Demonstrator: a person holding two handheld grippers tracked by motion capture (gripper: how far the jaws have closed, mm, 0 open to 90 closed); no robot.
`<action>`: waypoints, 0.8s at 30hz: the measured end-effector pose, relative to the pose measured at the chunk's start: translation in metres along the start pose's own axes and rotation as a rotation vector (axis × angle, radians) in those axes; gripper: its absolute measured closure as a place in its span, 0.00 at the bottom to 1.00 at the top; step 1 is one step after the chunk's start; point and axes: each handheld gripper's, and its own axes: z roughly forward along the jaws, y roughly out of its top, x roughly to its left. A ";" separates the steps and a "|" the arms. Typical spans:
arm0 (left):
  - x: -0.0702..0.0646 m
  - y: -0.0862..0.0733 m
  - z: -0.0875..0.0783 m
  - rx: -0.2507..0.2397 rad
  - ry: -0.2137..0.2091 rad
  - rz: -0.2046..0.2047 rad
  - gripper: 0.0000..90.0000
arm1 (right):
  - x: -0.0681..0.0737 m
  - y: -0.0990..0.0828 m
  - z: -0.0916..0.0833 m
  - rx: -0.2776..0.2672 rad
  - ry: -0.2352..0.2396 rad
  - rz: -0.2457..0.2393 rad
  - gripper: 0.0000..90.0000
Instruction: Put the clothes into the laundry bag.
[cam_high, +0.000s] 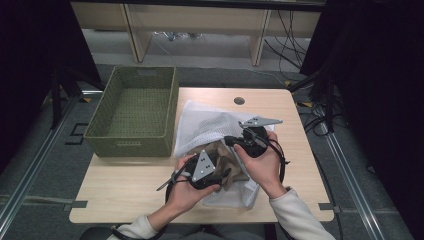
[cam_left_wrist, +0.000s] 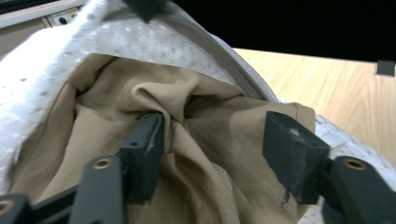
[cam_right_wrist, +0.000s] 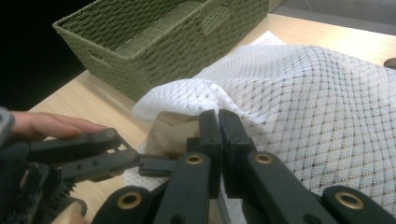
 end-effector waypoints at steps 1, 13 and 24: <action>0.000 -0.001 0.002 0.014 0.001 0.007 0.38 | 0.000 0.000 0.001 -0.003 -0.002 0.001 1.00; 0.009 -0.009 0.037 0.073 0.116 0.035 0.79 | 0.002 0.000 0.002 0.004 -0.007 0.005 1.00; 0.041 -0.003 0.069 0.044 0.212 -0.049 0.94 | -0.002 0.000 0.002 -0.015 -0.007 0.007 1.00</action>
